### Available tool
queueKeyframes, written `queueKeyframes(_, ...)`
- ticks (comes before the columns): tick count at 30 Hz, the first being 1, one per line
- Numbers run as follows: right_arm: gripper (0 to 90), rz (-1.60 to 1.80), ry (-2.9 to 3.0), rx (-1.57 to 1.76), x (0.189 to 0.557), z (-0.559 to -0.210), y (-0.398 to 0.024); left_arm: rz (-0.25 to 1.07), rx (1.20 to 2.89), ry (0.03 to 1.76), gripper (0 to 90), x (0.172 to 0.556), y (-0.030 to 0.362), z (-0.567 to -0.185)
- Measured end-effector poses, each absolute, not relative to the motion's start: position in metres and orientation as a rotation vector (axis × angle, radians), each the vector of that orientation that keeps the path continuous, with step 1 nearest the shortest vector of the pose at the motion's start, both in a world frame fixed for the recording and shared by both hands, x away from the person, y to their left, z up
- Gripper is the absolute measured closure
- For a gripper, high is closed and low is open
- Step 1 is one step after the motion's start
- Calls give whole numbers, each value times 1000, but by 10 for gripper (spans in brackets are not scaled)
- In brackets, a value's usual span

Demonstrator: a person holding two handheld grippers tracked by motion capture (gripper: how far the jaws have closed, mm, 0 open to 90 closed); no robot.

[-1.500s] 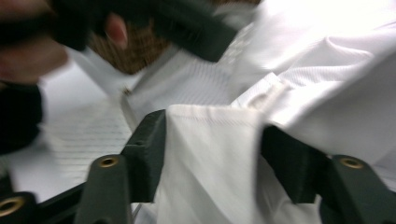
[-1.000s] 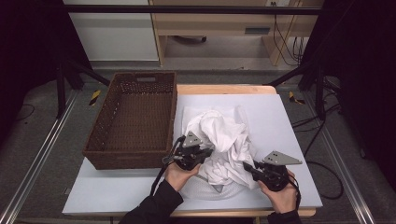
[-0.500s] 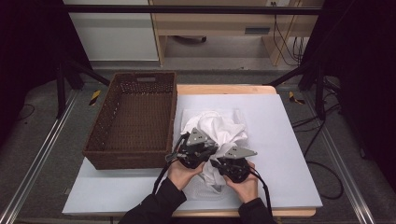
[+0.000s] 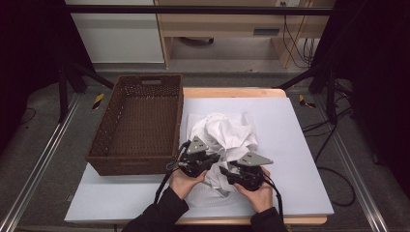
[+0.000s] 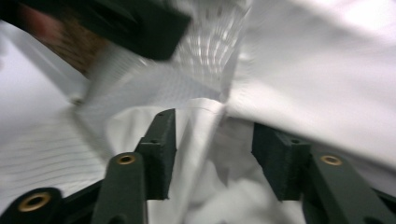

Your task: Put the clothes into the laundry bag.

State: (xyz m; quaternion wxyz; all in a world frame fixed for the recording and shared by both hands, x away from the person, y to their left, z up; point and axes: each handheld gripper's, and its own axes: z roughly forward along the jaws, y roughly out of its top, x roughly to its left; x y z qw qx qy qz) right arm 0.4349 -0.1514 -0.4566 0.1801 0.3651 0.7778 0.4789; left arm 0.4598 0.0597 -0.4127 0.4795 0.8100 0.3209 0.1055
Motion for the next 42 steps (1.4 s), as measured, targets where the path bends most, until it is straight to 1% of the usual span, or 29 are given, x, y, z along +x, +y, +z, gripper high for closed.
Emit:
queueKeyframes(3, 421, 1362, 2143, 1040, 420, -444, -175, 266, 1979, 785, 885, 461, 61, -412)
queueKeyframes(6, 466, 1371, 2069, 1054, 416, -438, -198, 271, 1981, 785, 885, 461, 62, -412)
queueKeyframes(10, 449, 1349, 1998, 1136, 422, -434, -223, 279, 1989, 782, 885, 461, 62, -412)
queueKeyframes(11, 441, 1343, 1988, 1149, 424, -435, -226, 279, 1988, 783, 885, 462, 62, -412)
queueKeyframes(14, 473, 1314, 2012, 1198, 437, -440, -229, 285, 1992, 775, 884, 461, 61, -412)
queueKeyframes(15, 508, 1301, 2031, 1214, 442, -443, -227, 289, 1995, 773, 884, 461, 61, -412)
queueKeyframes(17, 548, 1291, 2071, 1213, 449, -449, -222, 292, 2003, 773, 883, 462, 60, -412)
queueKeyframes(18, 599, 1297, 2086, 1205, 452, -451, -219, 294, 2003, 774, 883, 462, 60, -413)
queueKeyframes(20, 645, 1333, 2115, 1197, 456, -454, -216, 294, 2003, 778, 883, 463, 61, -413)
queueKeyframes(23, 748, 1372, 2129, 1161, 454, -452, -212, 291, 2003, 784, 884, 464, 63, -413)
queueKeyframes(25, 877, 1391, 2141, 1141, 452, -449, -212, 288, 1999, 791, 884, 465, 63, -413)
queueKeyframes(26, 900, 1413, 2148, 1137, 451, -446, -212, 287, 1999, 792, 884, 466, 63, -413)
queueKeyframes(28, 900, 1423, 2132, 1131, 449, -442, -213, 288, 2001, 792, 883, 466, 63, -413)
queueKeyframes(29, 894, 1409, 2130, 1125, 448, -440, -214, 290, 2002, 792, 883, 465, 63, -413)
queueKeyframes(32, 569, 1350, 2128, 1115, 448, -439, -214, 297, 2001, 794, 881, 465, 64, -412)
queueKeyframes(33, 512, 1311, 2126, 1113, 448, -440, -214, 299, 2002, 793, 880, 465, 64, -412)
queueKeyframes(35, 436, 1288, 2128, 1110, 446, -444, -216, 304, 2004, 790, 879, 464, 65, -411)
queueKeyframes(37, 409, 1287, 2165, 1145, 446, -450, -219, 302, 2002, 791, 879, 465, 65, -412)
queueKeyframes(42, 473, 1325, 2185, 1213, 462, -462, -217, 296, 2000, 788, 879, 466, 63, -412)
